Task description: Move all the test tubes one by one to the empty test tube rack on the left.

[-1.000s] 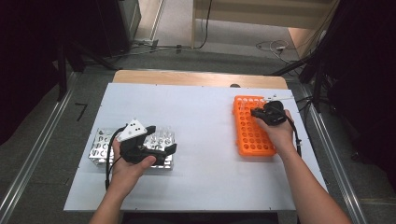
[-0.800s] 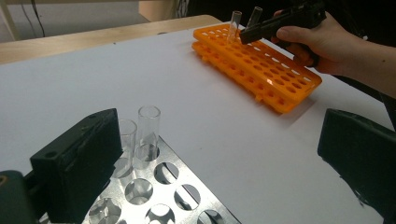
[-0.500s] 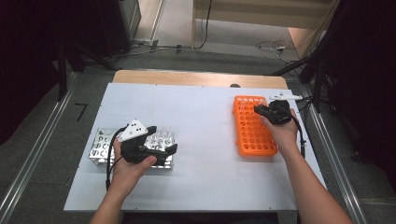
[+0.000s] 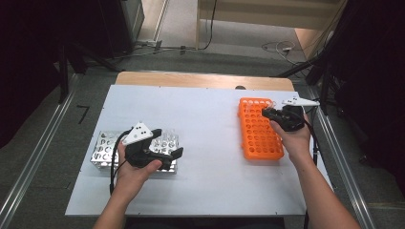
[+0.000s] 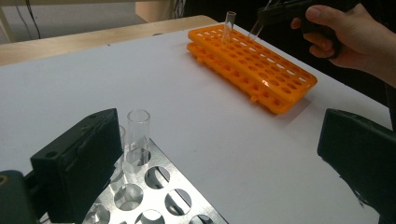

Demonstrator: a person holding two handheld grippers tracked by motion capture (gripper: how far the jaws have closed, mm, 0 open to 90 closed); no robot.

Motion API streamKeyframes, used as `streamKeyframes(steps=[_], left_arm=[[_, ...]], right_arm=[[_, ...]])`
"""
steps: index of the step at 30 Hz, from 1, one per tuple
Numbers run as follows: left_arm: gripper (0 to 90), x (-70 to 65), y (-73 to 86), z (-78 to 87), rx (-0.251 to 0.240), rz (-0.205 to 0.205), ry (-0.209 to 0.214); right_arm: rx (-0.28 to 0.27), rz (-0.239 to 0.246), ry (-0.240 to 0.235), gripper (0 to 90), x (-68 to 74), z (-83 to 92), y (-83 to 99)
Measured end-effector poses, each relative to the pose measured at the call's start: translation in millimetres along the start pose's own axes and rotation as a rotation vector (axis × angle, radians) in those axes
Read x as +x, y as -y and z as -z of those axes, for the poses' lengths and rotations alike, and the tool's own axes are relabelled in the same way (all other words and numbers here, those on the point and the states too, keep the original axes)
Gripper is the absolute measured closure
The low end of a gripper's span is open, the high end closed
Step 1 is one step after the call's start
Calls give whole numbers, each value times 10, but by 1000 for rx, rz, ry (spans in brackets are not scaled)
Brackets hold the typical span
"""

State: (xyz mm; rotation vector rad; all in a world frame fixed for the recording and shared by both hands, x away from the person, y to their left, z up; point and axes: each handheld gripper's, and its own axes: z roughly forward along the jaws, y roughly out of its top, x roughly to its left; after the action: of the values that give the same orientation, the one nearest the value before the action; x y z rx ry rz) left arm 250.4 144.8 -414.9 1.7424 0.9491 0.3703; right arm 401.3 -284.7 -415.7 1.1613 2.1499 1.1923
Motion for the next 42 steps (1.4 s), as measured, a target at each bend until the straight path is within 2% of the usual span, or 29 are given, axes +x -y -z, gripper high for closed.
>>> streamKeyframes(steps=[6,19,42], left_arm=[[0,-14,-3,-7,-1,-1,5],[0,-52,-9,-25,-2,-10,13],[0,-156,-31,-58,-8,-25,39]], right_arm=[[-2,24,-38,740,98,80,48],[-26,33,-134,741,316,251,129],[-24,91,-240,740,839,492,221]])
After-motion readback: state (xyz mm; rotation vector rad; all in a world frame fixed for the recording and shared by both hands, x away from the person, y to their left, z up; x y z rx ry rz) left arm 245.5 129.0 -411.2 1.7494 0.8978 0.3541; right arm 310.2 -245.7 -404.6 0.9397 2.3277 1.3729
